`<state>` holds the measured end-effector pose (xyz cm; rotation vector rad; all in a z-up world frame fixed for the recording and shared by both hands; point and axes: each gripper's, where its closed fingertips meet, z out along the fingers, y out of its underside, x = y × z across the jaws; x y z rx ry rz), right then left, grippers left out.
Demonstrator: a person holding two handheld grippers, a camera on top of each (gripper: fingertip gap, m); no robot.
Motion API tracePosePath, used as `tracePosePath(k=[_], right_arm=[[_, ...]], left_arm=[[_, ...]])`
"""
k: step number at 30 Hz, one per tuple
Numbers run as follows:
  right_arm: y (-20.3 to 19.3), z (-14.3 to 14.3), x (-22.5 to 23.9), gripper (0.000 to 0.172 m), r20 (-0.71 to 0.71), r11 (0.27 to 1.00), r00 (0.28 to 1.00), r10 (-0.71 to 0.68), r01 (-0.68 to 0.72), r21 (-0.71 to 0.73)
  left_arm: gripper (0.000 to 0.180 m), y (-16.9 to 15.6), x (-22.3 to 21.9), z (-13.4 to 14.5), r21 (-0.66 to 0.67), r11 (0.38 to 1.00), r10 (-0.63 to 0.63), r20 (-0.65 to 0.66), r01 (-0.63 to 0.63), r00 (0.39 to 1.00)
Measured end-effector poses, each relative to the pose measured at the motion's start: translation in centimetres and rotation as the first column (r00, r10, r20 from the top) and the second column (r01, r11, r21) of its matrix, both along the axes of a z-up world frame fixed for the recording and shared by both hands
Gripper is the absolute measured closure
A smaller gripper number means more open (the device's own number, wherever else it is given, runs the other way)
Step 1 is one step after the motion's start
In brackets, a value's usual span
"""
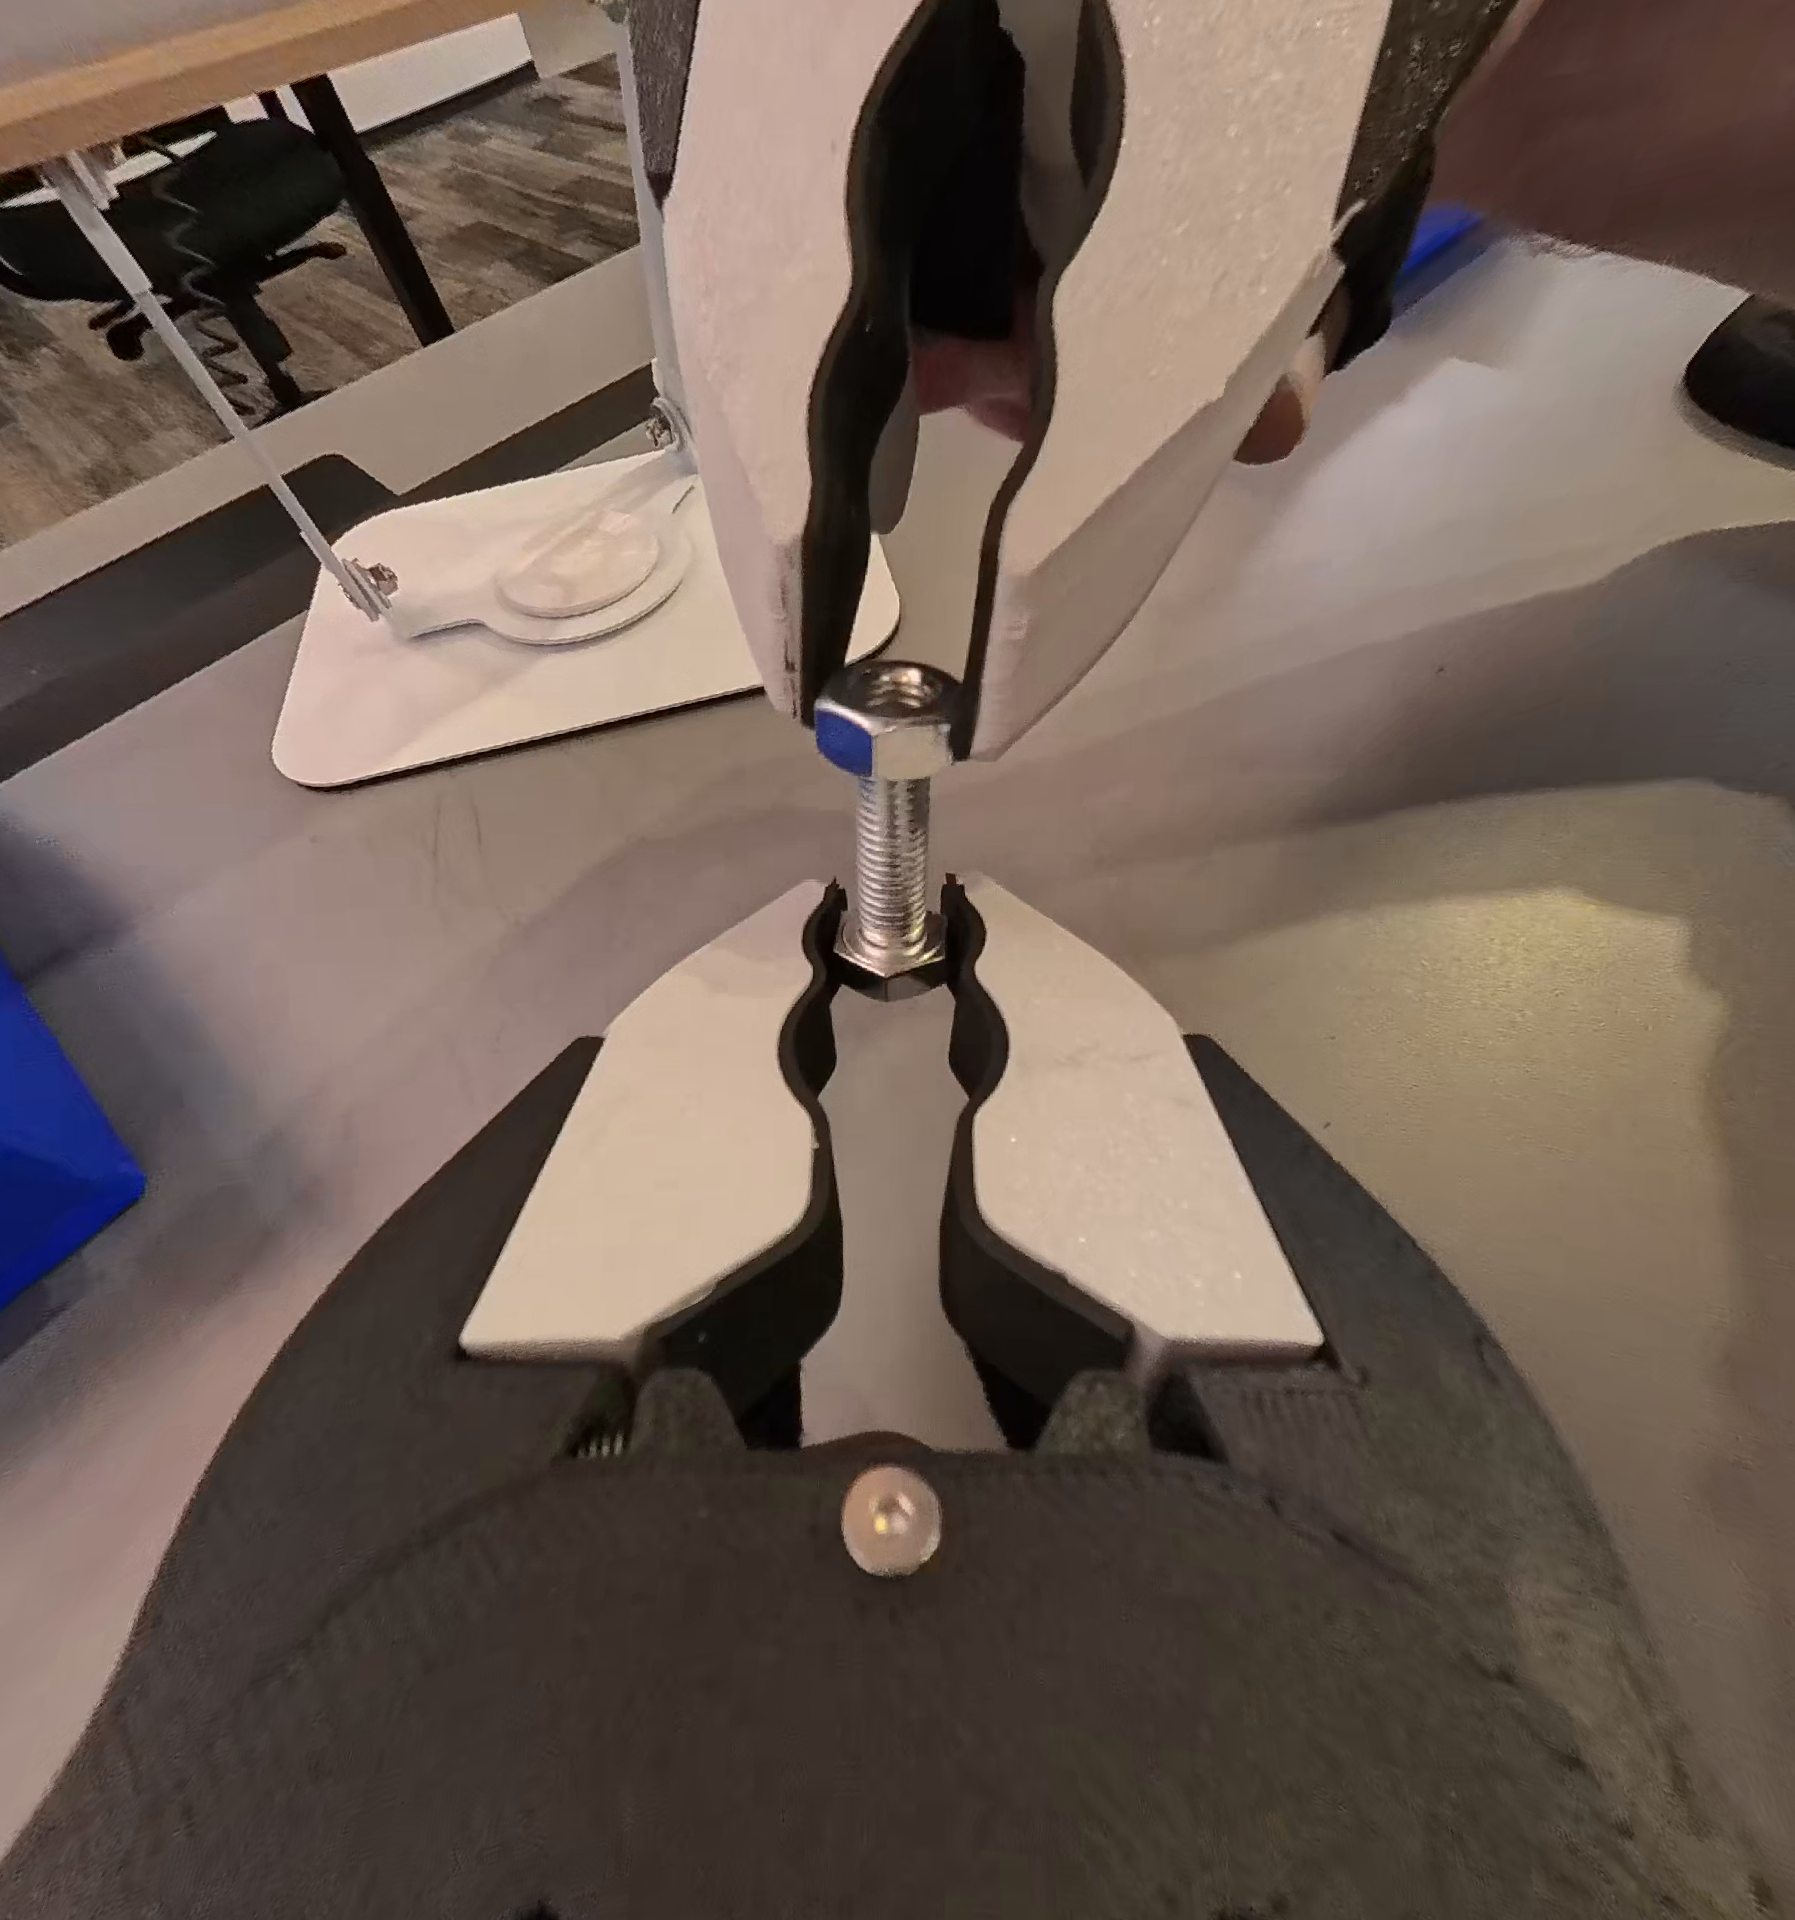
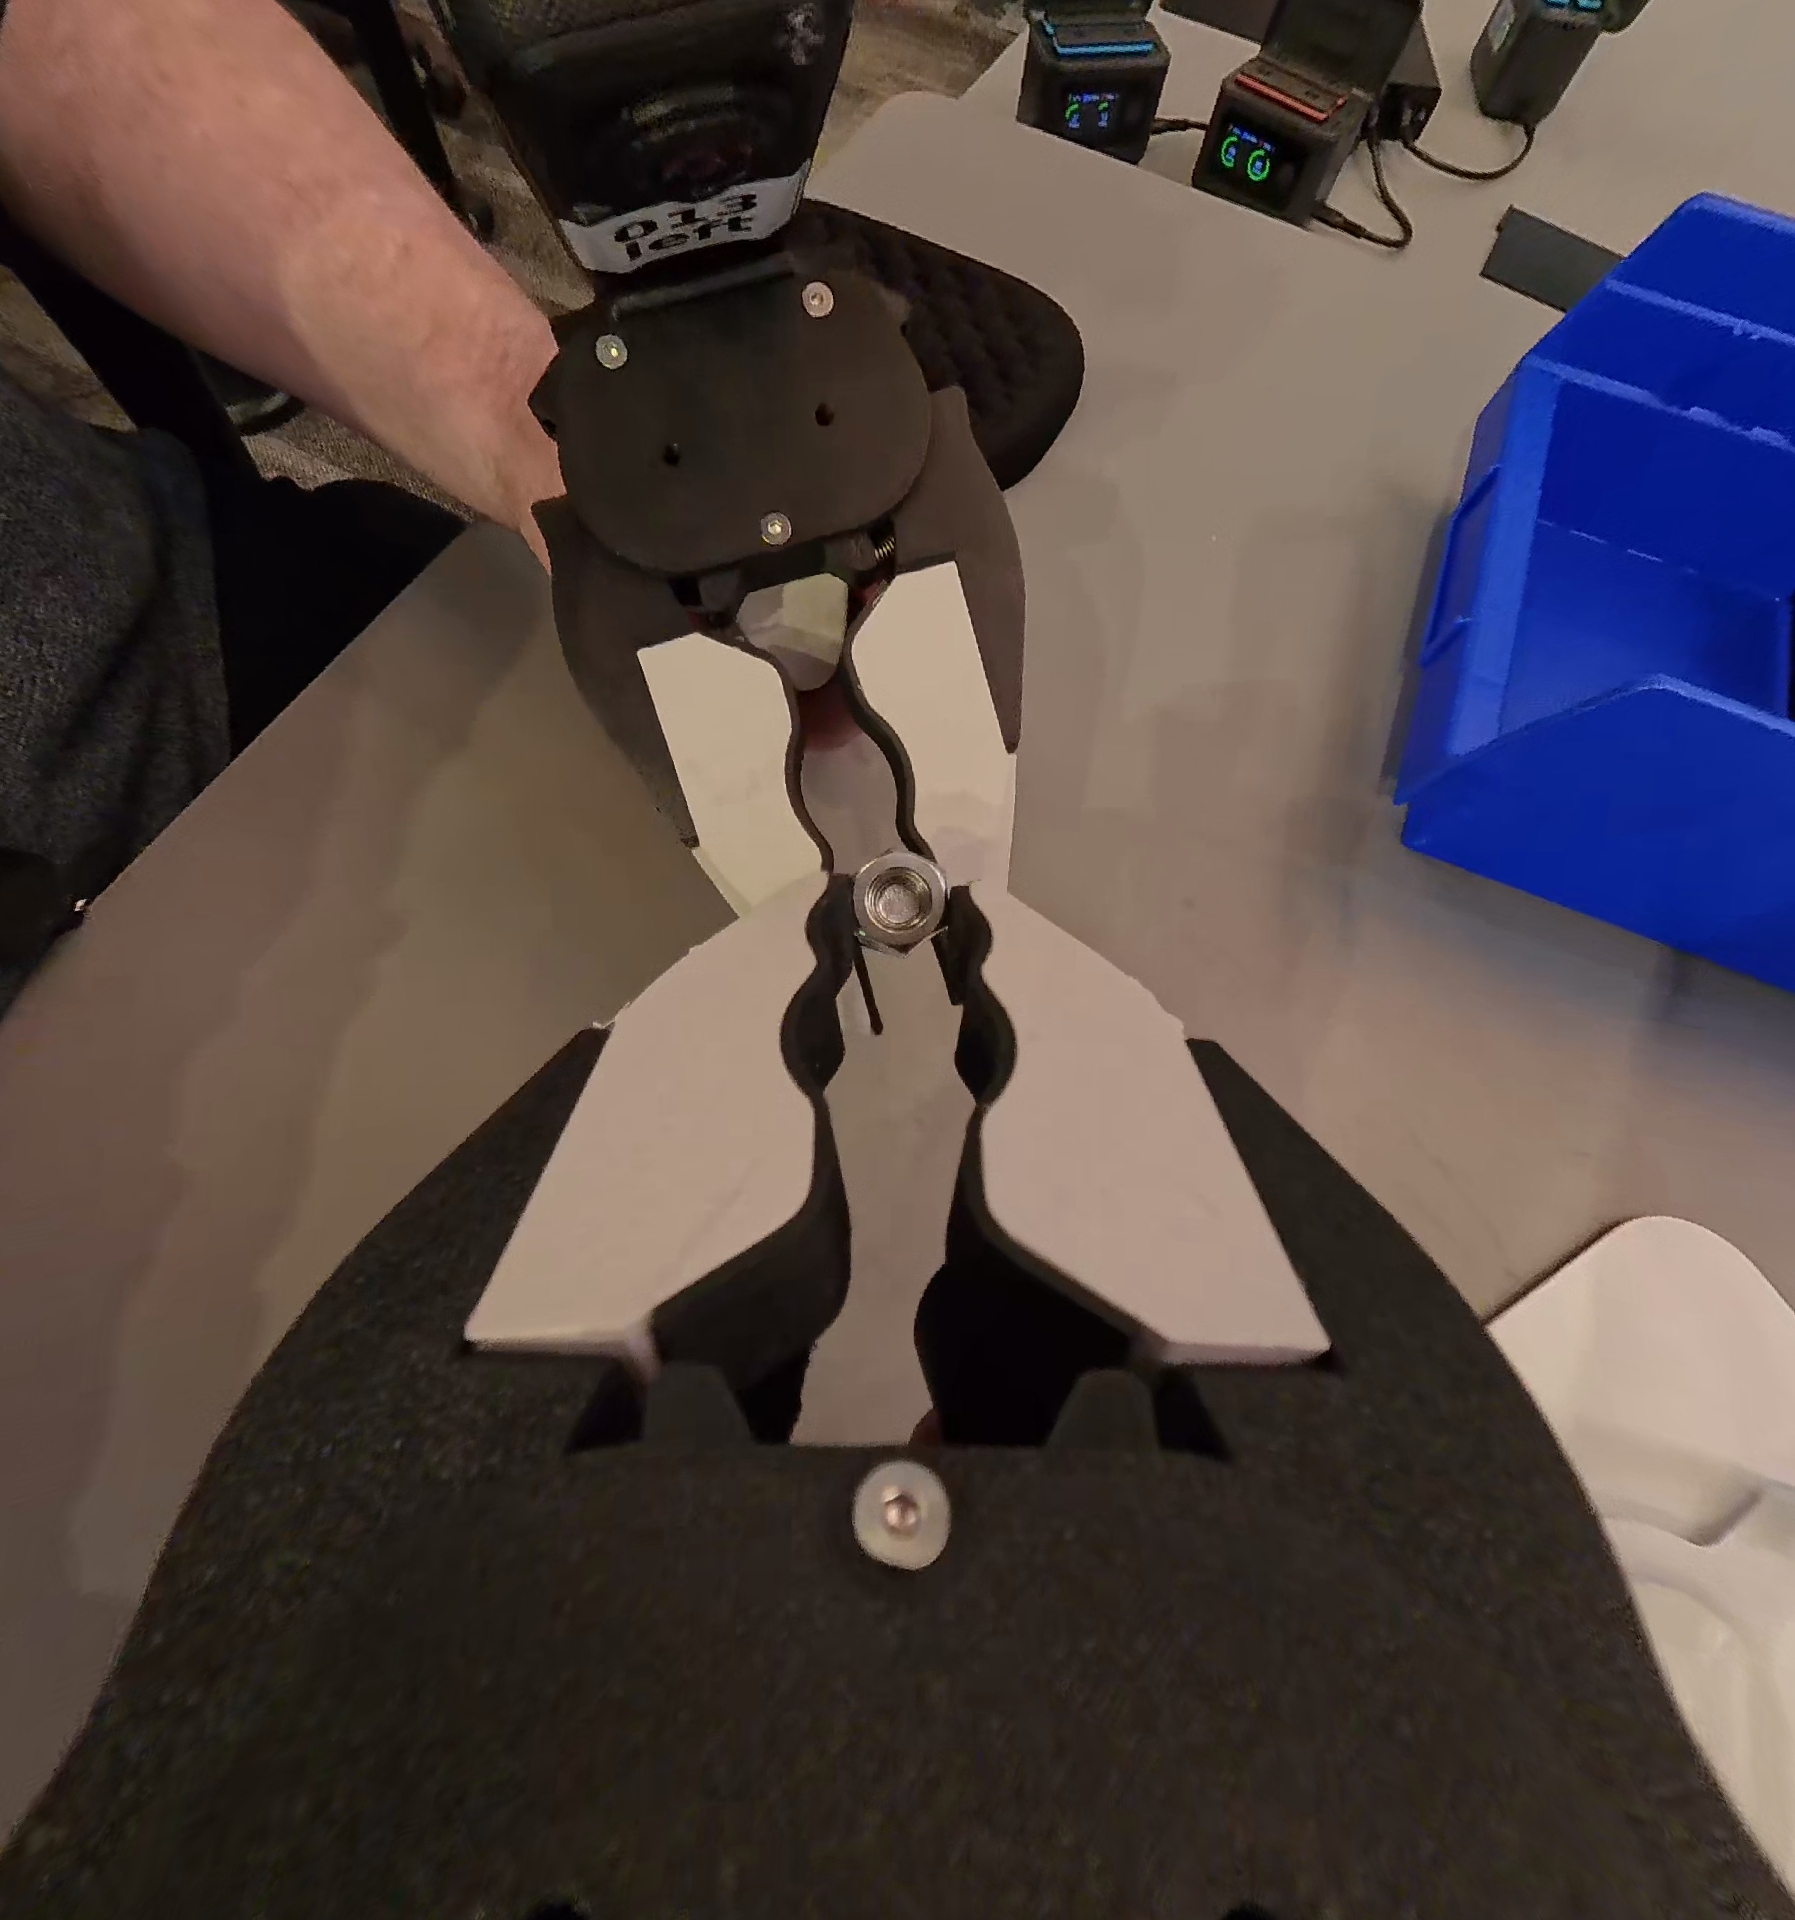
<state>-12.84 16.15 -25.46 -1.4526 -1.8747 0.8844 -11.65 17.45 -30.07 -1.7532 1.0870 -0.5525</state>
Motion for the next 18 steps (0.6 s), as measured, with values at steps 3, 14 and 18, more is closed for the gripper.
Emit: tracePosePath(k=[3,14,18], right_arm=[[0.1,0.0,0.1,0.154,0.014,1.000,1.000,-0.021,0.021,-0.014],[0.7,-0.5,0.0,0.154,0.027,0.964,0.970,-0.242,0.244,-0.111],[0.9,-0.6,-0.1,0.154,0.022,0.946,0.956,-0.294,0.294,-0.133]], left_arm=[[0.163,0.1,-0.1,0.1,0.021,1.000,0.015,-0.014,-0.014,1.000],[0.163,0.9,-0.6,-0.3,0.057,0.993,0.104,-0.049,-0.101,0.993],[0.163,1.1,-0.6,-0.4,0.059,0.991,0.121,-0.052,-0.118,0.991]])
